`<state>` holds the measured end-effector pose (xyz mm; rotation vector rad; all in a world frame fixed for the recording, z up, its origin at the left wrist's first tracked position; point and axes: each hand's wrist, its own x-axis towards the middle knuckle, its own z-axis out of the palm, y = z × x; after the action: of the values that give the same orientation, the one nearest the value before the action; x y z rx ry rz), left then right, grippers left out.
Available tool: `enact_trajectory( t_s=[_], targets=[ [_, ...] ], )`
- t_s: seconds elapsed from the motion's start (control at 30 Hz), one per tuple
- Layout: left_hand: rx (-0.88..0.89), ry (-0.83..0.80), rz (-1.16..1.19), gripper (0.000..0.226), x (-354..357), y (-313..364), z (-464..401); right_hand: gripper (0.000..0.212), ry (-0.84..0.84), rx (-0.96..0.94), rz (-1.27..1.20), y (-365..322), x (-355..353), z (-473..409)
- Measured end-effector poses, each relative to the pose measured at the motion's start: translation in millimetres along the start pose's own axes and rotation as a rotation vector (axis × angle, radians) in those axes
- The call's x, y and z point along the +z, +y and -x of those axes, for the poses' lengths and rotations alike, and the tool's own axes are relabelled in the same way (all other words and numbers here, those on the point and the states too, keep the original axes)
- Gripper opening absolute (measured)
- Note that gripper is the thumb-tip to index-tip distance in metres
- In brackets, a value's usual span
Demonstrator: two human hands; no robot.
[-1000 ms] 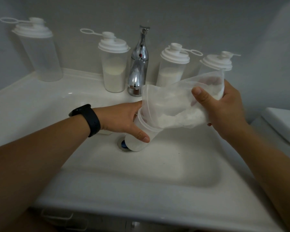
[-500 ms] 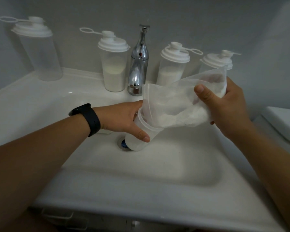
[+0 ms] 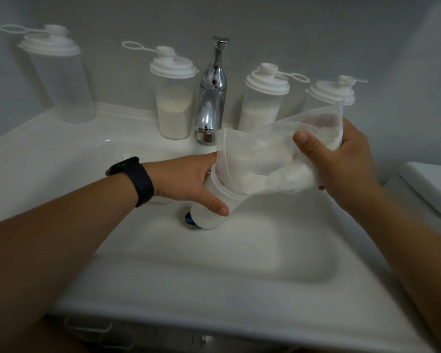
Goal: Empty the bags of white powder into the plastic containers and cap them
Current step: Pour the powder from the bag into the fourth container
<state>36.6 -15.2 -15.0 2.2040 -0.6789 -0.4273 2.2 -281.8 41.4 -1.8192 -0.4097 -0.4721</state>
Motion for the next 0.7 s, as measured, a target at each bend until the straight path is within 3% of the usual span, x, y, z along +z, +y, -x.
enact_trajectory(
  t_s=[0.7],
  targets=[
    [0.001, -0.007, -0.007, 0.102, -0.9, 1.5, -1.7, 0.023, 0.005, -0.005, -0.008, 2.4, -0.5, -0.5]
  ],
)
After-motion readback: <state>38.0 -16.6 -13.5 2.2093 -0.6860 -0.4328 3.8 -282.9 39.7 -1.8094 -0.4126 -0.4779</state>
